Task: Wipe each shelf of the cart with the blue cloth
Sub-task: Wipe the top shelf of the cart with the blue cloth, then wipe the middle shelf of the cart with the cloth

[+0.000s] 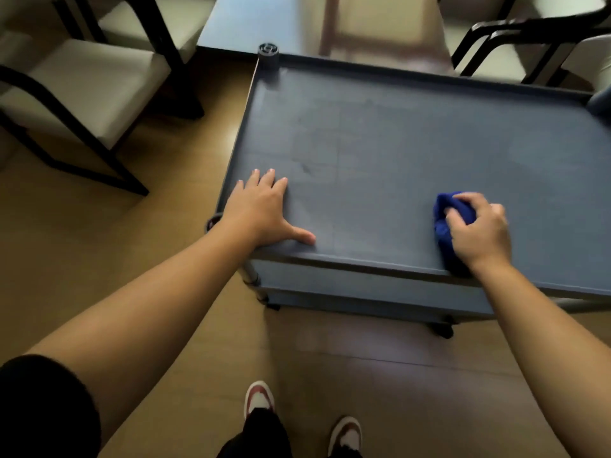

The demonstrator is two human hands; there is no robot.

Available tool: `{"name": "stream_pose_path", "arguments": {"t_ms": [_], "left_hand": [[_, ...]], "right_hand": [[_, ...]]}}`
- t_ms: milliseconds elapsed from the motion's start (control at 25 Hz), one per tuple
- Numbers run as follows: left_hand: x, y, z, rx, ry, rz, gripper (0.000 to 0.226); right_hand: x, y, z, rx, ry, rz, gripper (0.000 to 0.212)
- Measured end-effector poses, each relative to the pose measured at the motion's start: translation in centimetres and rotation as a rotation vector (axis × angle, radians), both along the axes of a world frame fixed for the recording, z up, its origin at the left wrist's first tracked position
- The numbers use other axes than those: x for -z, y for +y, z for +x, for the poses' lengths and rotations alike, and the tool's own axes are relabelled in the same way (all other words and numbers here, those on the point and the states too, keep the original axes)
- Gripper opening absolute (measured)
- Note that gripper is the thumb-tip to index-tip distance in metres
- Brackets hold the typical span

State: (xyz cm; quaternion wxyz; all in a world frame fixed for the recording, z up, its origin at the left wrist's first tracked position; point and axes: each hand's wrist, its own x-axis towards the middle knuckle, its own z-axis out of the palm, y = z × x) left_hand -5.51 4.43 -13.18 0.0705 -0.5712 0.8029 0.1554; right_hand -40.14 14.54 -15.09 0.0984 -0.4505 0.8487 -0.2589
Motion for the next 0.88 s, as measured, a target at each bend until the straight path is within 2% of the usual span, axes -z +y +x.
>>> {"name": "stream_pose_path", "arguments": {"t_ms": [120,240,280,360,480,560,720,880], "left_hand": [[2.0,6.3,0.9,0.021,0.237,-0.266,0.102],[5.5,14.0,2.2,0.084,0.450,-0.473,0.073],[7.5,16.1,2.2,0.121,0.460,-0.474,0.068],[12.4,18.6,1.9,0.134,0.433,-0.350,0.064],[19.7,17.5,1.3,0.015,0.348,-0.050,0.079],[24.4,13.9,1.1,-0.027,0.297,0.057,0.094],[31.2,6.7,0.2,-0.063,0.258,0.019,0.122],[34.1,0.2,-1.0,-0.086,0.166,-0.019,0.148]], "right_hand": [[-0.4,1.7,0.7,-0.062,-0.155,-0.277,0.030],[-0.7,4.5,3.7,-0.278,-0.261,-0.459,0.028],[-0.5,5.6,5.0,-0.374,-0.262,-0.495,0.026],[0.7,7.8,7.6,-0.571,-0.196,-0.548,0.025],[5.2,10.2,11.4,-0.838,-0.093,-0.546,0.028],[10.7,10.5,13.4,-0.909,-0.093,-0.456,0.031],[21.3,7.6,14.2,-0.753,-0.111,-0.226,0.034],[28.0,0.9,12.1,-0.548,-0.059,-0.226,0.028]]}}
